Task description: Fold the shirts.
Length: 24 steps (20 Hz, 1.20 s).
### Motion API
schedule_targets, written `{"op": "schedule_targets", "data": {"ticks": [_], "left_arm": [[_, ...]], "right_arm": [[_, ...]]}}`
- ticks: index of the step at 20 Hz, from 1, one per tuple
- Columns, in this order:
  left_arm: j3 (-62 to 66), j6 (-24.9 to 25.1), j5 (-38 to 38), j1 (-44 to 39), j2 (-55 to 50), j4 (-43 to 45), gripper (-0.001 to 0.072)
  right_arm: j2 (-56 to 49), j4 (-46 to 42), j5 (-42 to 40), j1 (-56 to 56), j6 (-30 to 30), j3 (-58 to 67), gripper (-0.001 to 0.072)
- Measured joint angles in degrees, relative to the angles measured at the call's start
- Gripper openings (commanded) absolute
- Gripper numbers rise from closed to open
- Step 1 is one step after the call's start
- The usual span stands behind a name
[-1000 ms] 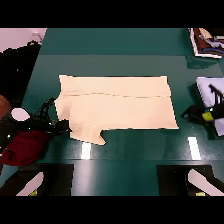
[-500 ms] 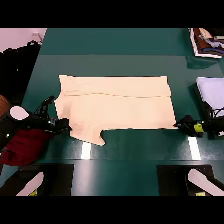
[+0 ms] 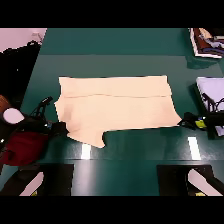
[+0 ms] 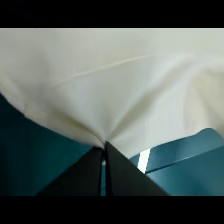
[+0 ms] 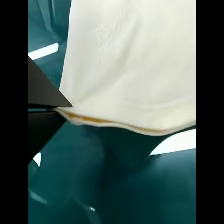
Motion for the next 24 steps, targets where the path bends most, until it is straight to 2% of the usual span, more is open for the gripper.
{"op": "schedule_targets", "data": {"ticks": [5,8,13,21,22,23,24], "left_arm": [[1.51,-2.84,-12.02,-0.02,10.51,-0.22,0.0021],[6.21,-3.61,-13.94,-0.02,11.41,-0.5,0.0021],[15.19,0.11,-6.56,-0.02,2.25,-0.59,0.0023],[28.39,6.99,8.28,-0.02,-24.13,-1.79,0.0024],[29.62,7.26,9.77,-0.02,-26.84,-1.99,0.0026],[30.69,7.52,11.06,-0.02,-29.09,-2.14,0.0026],[31.54,7.63,11.96,-0.02,-30.77,-2.23,0.0026]], "right_arm": [[11.28,-10.19,10.45,0.39,0.37,5.11,0.0012],[14.43,-12.79,11.96,0.42,1.14,9.2,0.0012],[7.08,-14.51,10.78,4.81,1.55,17.09,0.0012],[-17.84,-13.2,4.94,12.74,3.96,32.83,0.0017],[-20.46,-11.65,4.66,12.83,4.04,34.77,0.0082],[-23.08,-9.38,4.55,12.57,4.17,36.68,0.0255],[-25.31,-7.39,4.33,12.13,4.2,38.27,0.0345]]}}
